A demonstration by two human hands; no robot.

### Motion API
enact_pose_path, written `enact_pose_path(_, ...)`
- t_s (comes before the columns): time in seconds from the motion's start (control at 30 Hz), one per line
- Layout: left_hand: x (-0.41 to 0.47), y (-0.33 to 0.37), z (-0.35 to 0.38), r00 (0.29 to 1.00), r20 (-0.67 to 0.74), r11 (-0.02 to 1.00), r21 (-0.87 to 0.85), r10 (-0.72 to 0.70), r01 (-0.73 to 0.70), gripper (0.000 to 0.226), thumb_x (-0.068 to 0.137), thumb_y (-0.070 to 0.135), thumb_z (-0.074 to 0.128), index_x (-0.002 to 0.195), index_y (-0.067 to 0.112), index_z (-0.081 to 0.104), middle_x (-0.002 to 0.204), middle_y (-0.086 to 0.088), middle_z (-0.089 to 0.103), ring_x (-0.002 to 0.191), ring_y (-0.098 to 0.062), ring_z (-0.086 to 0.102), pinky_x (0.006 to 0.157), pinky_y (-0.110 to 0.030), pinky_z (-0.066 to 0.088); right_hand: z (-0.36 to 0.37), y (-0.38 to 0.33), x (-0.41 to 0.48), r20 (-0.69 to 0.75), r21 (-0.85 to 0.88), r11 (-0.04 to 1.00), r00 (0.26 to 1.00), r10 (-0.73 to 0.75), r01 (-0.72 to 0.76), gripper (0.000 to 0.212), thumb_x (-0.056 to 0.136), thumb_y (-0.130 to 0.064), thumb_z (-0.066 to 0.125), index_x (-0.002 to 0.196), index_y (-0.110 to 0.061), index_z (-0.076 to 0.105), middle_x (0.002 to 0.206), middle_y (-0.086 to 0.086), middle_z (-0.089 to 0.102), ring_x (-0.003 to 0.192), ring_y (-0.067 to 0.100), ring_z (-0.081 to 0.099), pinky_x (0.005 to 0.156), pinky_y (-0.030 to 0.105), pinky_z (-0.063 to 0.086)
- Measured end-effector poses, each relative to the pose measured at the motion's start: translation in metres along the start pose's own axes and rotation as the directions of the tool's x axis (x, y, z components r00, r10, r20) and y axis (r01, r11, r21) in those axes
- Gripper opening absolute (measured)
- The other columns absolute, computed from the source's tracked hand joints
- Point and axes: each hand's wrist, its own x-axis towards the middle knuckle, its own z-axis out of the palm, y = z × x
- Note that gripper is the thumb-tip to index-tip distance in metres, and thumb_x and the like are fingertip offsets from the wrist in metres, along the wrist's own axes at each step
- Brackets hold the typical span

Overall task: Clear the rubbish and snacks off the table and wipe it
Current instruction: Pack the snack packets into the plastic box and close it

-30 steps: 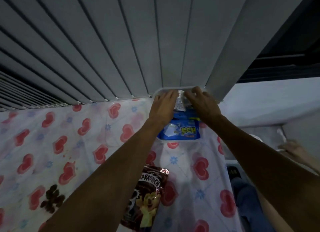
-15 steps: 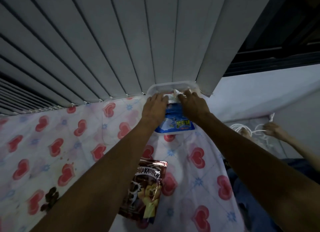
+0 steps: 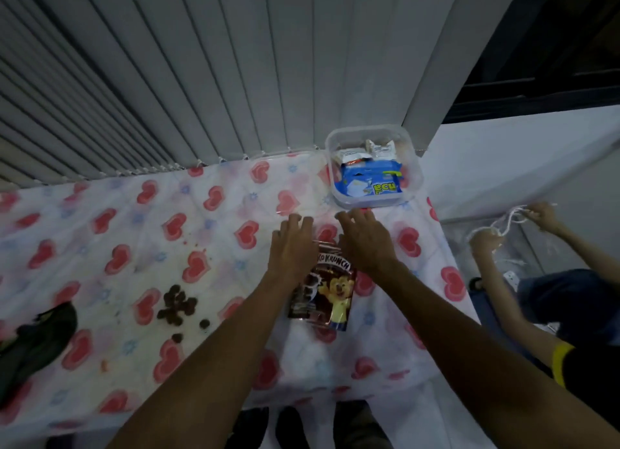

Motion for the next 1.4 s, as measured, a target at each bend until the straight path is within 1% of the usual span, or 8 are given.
enact_pose_path(0.17,-0.071,-0.018,0.025,0.989,0.13,0.993,-0.088,-0.064,0.076,0.043,0.098,0.038,0.058,0.131,0.012,0.05,0.124,-0.012,0.055,0.111,-0.031,0.058,0.091,-0.039,0.046,0.031,-0.027,-0.068,0.084,0.195,0.957,0.976,0.203,-0.215,0.045,0.091,-0.029,0.061,0.132,-0.019,0.044,0.12,0.01,0.054,0.102,0.026,0.057,0.077,0.039,0.057)
enact_pose_path(0.43,-0.104,-0.016,0.036,0.976,0.183,0.912,-0.367,-0.123,0.183,0.034,0.099,0.029,0.062,0.126,0.011,0.053,0.122,-0.011,0.061,0.109,-0.028,0.061,0.077,-0.028,0.043,0.051,-0.048,-0.118,0.243,0.564,0.648,0.853,0.462,-0.512,0.037,0.098,-0.026,0.059,0.127,-0.008,0.048,0.113,0.007,0.066,0.088,0.019,0.063,0.074,0.026,0.054)
enact_pose_path(0.6,-0.106,-0.014,0.022,0.983,0.149,0.895,-0.415,-0.107,0.161,0.038,0.096,0.035,0.063,0.127,0.017,0.051,0.12,-0.01,0.059,0.106,-0.03,0.062,0.083,-0.038,0.053,0.035,-0.052,-0.121,0.184,0.59,0.67,0.883,0.431,-0.45,0.041,0.095,-0.024,0.064,0.13,-0.008,0.052,0.124,0.011,0.065,0.103,0.026,0.067,0.085,0.031,0.054)
enact_pose_path(0.8,-0.083,-0.013,-0.019,0.993,0.08,0.855,-0.506,-0.081,0.111,0.051,0.085,0.038,0.074,0.129,0.027,0.051,0.118,-0.002,0.061,0.103,-0.021,0.064,0.086,-0.037,0.054,-0.004,-0.042,-0.107,0.098,0.64,0.669,0.903,0.418,-0.379,0.056,0.086,-0.028,0.075,0.13,-0.009,0.047,0.119,0.011,0.066,0.1,0.024,0.066,0.076,0.03,0.053)
enact_pose_path(1.0,-0.026,0.023,-0.062,0.994,0.081,0.775,-0.624,-0.07,0.106,0.09,0.073,0.034,0.09,0.143,0.025,0.034,0.096,0.002,0.068,0.081,-0.012,0.065,0.065,-0.029,0.05,-0.063,-0.011,-0.067,0.041,0.682,0.64,0.892,0.45,-0.354,0.053,0.085,-0.03,0.075,0.127,-0.016,0.046,0.109,0.001,0.067,0.093,0.021,0.068,0.082,0.045,0.06)
enact_pose_path(1.1,0.016,0.046,-0.068,0.981,0.142,0.643,-0.74,-0.136,0.196,0.111,0.06,0.038,0.096,0.144,0.028,0.025,0.108,-0.002,0.073,0.092,-0.018,0.071,0.075,-0.031,0.057,-0.095,0.017,-0.032,0.034,0.71,0.603,0.874,0.485,-0.362,0.047,0.086,-0.023,0.073,0.125,-0.018,0.048,0.107,0.002,0.066,0.093,0.023,0.067,0.086,0.046,0.058)
enact_pose_path(1.2,0.049,0.067,-0.068,0.954,0.214,0.51,-0.809,-0.208,0.293,0.103,0.047,0.052,0.094,0.126,0.037,0.028,0.117,0.003,0.071,0.096,-0.02,0.073,0.082,-0.043,0.062,-0.121,0.047,0.013,-0.01,0.618,0.7,0.887,0.462,-0.358,0.041,0.085,-0.019,0.068,0.123,-0.016,0.053,0.115,0.008,0.068,0.095,0.025,0.066,0.086,0.042,0.057)
enact_pose_path(1.4,0.141,0.069,0.043,0.868,0.406,0.178,-0.868,-0.284,0.464,0.101,0.032,0.062,0.1,0.115,0.015,0.065,0.106,-0.011,0.077,0.084,-0.032,0.078,0.074,-0.058,0.063,-0.136,0.106,0.12,0.028,0.36,0.885,0.952,0.305,-0.294,0.033,0.084,-0.015,0.063,0.117,-0.018,0.062,0.12,0.01,0.068,0.108,0.032,0.063,0.09,0.039,0.052)
